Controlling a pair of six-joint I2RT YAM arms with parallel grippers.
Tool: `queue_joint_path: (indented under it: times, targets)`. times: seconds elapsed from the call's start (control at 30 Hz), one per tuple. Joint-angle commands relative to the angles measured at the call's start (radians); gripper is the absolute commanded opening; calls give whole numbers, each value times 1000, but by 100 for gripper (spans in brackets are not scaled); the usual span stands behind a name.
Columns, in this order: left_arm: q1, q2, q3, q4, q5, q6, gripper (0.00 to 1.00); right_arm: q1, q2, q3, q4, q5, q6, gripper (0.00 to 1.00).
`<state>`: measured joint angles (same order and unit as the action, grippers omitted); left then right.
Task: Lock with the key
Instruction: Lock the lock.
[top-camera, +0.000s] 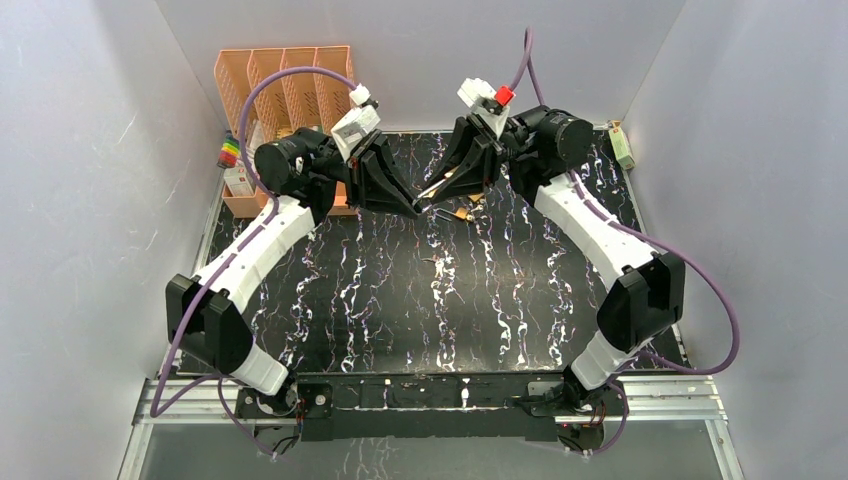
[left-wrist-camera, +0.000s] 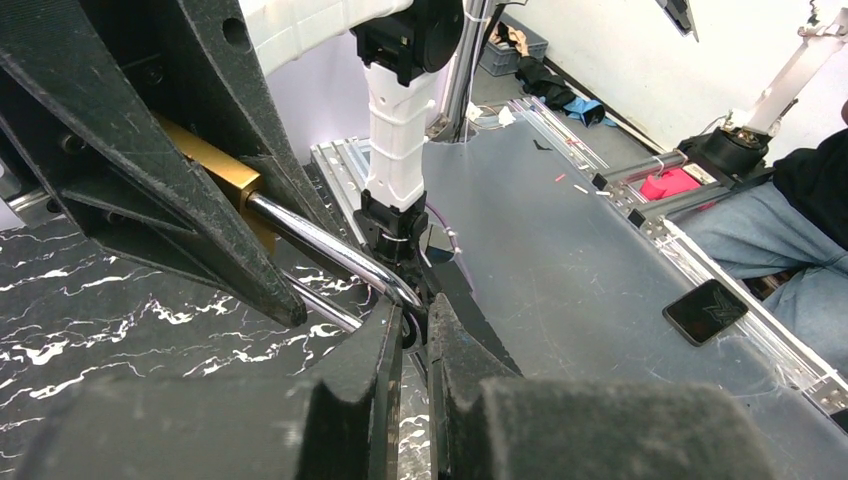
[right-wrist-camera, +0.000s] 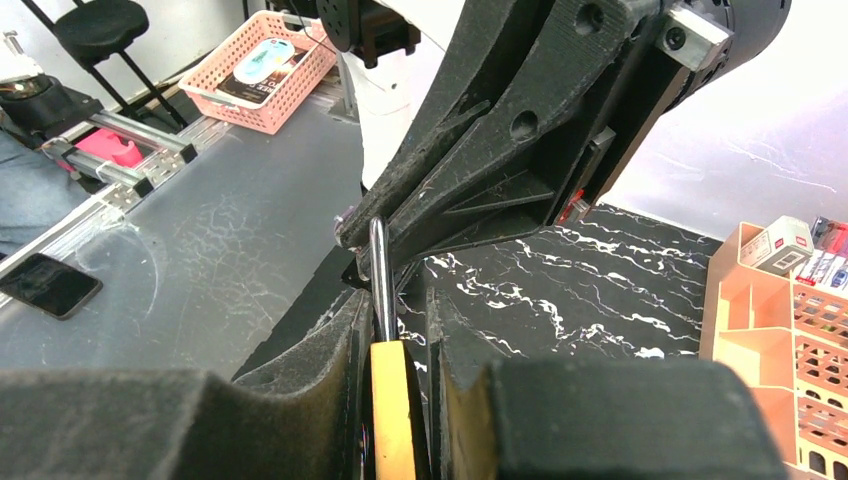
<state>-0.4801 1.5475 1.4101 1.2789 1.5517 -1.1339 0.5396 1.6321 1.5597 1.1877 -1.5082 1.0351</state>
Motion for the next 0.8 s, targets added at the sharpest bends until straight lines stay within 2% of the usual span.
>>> queue_joint_path:
  times: [0.0,0.13,0.23,0.37,0.47,0.57,0.63,0.77]
  targets:
    - [-94,105,-15,69,-437,146,0,252,43,46,5,310,-35,0]
    - [-20,44,-60,69,-414,128,0,209,-48,-31,-147,304,-158,0]
    - [74,-22,-127,68,-411,100,0,163,-139,-76,-369,327,-326,0]
    - [172,-111,-197,16,-439,99,0,149,-215,-78,-723,472,-589,0]
    - [184,-172,-229,-168,-503,213,0,151,-242,-110,-759,586,-624,0]
    - [185,-226,-245,-359,-585,356,0,150,-264,-169,-696,666,-619,0]
    - [184,-236,-241,-399,-585,383,0,150,-281,-222,-652,702,-609,0]
    - [184,-229,-170,-582,-578,486,0,150,-307,-264,-677,794,-642,0]
